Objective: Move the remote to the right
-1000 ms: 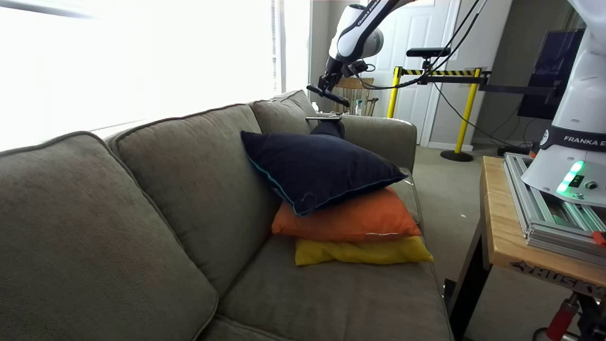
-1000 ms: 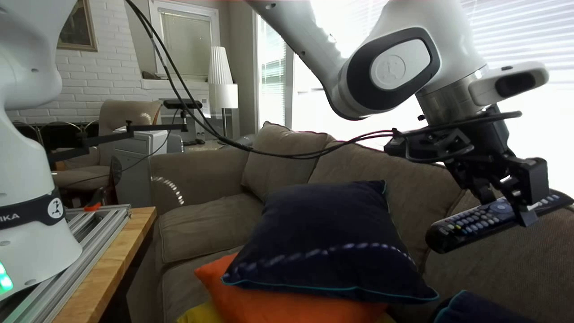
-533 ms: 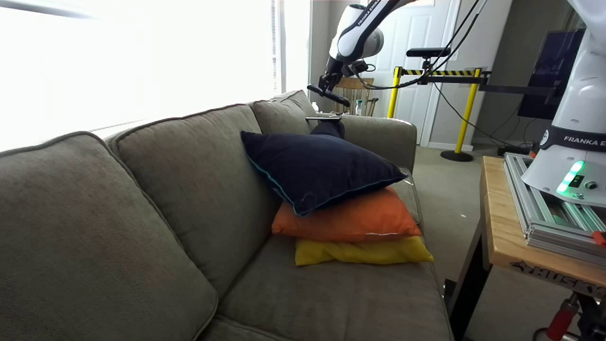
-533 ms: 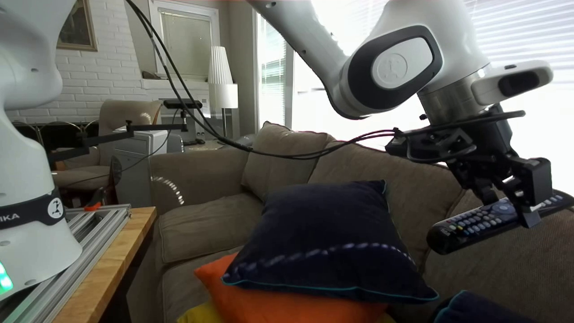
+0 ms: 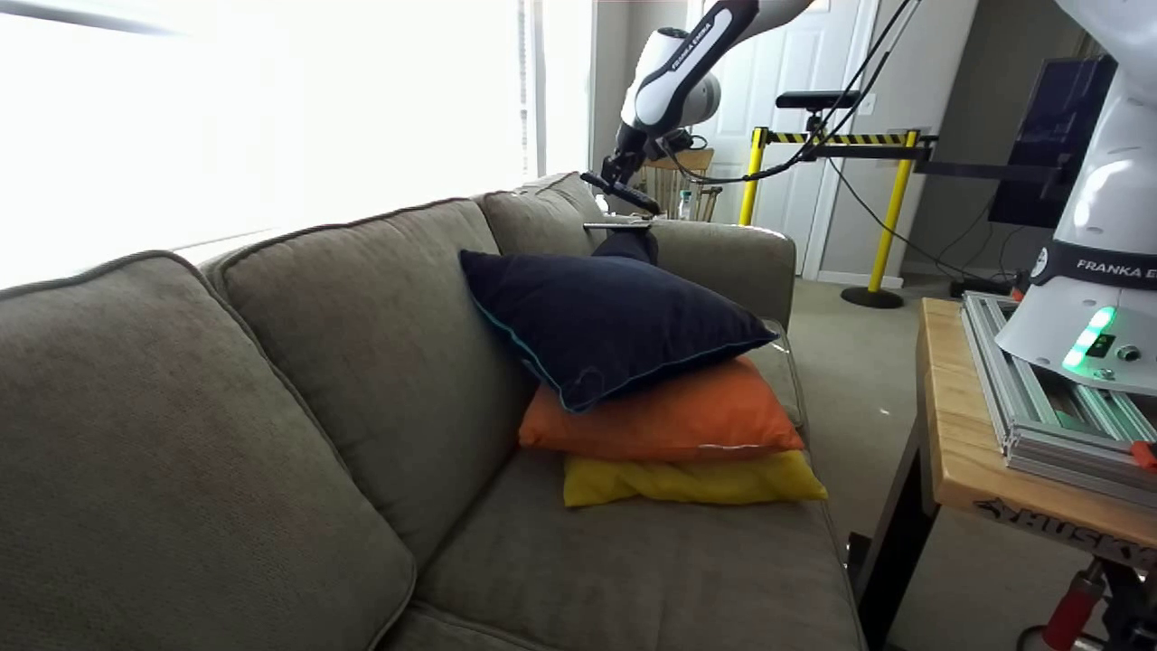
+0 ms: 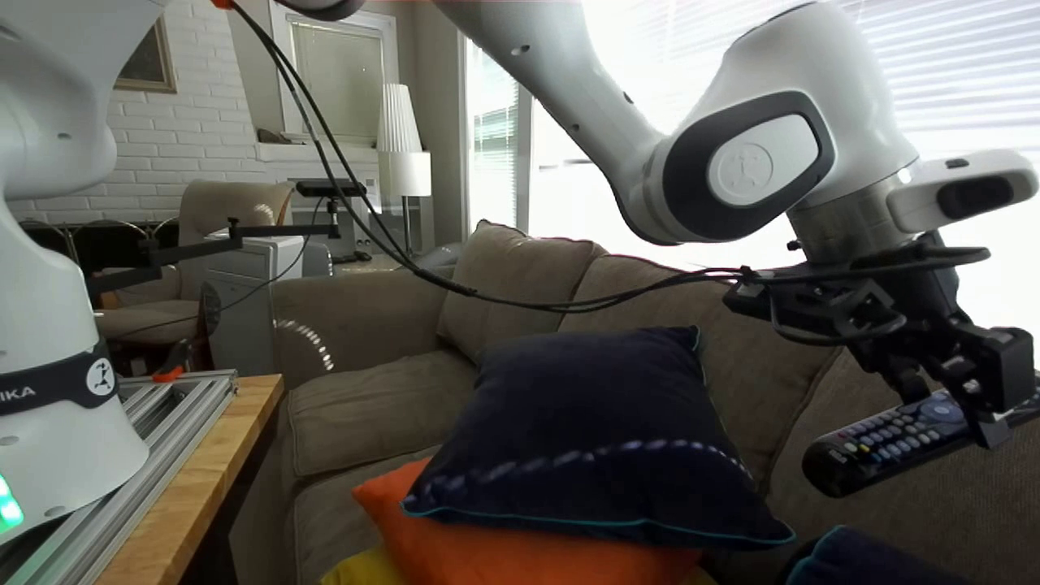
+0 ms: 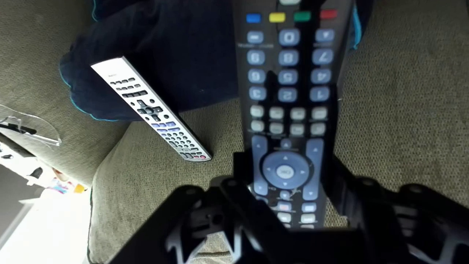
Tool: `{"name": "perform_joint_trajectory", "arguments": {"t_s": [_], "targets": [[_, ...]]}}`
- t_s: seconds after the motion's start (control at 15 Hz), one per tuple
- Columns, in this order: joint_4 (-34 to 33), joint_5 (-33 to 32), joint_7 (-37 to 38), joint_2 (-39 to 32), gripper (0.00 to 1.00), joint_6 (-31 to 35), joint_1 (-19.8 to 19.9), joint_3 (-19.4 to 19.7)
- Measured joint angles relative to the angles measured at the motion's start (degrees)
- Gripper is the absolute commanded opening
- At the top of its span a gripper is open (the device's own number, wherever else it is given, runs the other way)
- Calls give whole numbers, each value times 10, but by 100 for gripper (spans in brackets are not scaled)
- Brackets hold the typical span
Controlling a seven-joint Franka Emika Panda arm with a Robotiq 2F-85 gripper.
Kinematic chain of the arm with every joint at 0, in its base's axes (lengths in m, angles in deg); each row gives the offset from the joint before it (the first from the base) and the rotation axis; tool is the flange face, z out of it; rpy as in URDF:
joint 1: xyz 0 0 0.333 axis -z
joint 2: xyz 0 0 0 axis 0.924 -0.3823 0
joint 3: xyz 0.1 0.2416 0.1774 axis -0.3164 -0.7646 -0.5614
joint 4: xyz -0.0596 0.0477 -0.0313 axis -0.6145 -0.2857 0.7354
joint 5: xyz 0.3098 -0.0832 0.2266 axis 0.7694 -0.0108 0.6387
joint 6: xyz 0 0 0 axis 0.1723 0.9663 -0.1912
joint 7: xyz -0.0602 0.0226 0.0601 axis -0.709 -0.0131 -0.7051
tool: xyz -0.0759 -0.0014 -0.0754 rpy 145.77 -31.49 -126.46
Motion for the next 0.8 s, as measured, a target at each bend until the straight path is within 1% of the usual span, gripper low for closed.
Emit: {"name": "perform_joint_trajectory", "arguments": {"t_s": [0.13,0.2,0.33,0.47,0.6,0.8], "targets": [[-32,0,-11,-22,29,-13,22,-23],[-50,1,-23,-33,29,-26,37,-42],[-85,2,-60,-55,29,-51,69,-79],[-121,2,-105,-77,29,-72,91,-104],[-153,1,-148,-98,29,-76,101,-112],[-191,-1,-203,-126,29,-76,104,-113]]}}
